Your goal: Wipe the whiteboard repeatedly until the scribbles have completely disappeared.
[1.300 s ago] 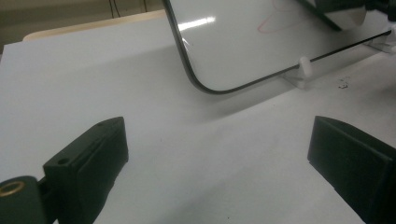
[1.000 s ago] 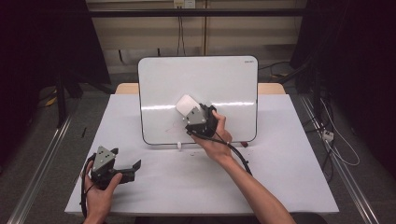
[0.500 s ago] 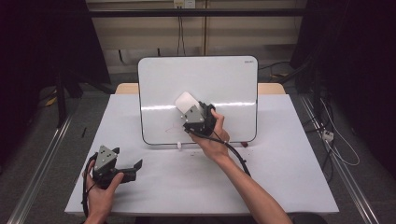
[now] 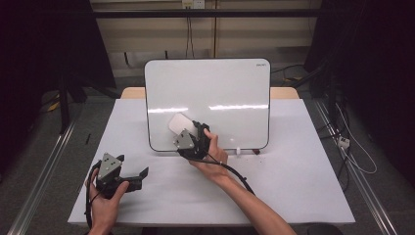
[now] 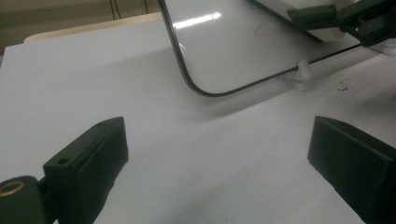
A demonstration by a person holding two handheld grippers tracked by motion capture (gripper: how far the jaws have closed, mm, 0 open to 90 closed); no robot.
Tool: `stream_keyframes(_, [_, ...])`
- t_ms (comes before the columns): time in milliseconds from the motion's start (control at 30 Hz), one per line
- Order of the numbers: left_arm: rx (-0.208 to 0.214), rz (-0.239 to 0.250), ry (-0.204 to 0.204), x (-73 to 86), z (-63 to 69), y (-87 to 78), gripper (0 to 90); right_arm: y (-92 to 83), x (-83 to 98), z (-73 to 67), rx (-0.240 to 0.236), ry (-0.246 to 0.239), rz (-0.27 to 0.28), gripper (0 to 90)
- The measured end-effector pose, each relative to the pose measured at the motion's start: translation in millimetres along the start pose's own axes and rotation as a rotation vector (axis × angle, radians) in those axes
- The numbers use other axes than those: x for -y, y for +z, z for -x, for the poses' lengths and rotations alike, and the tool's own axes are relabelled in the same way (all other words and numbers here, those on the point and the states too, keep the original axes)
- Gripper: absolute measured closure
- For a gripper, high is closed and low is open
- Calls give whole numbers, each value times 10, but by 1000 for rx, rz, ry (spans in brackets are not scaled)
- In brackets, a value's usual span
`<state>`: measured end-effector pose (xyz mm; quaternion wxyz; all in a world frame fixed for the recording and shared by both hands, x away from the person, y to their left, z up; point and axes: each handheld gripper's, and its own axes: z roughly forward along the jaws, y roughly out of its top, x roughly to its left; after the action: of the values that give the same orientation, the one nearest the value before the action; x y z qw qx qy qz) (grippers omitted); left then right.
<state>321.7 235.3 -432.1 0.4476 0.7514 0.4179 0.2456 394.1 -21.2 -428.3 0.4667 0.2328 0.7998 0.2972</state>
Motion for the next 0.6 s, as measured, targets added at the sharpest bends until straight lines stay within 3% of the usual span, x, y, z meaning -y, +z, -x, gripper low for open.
stream_keyframes(167, [-6, -2, 1, 4, -11, -3, 49, -2, -6, -28, -7, -8, -1, 316])
stream_keyframes(300, [-3, 2, 6, 0, -4, -9, 49, -1, -11, -145, -28, -75, 5, 316])
stream_keyframes(400, [-4, -1, 2, 3, -9, -4, 49, -5, 1, -147, -51, -81, 8, 317])
stream_keyframes(467, [-3, 1, 3, 2, -12, -5, 49, -23, 20, -204, -66, -129, 2, 316])
stream_keyframes(600, [-5, 6, -1, 2, -23, -12, 49, -51, 66, -145, -89, -100, 11, 316])
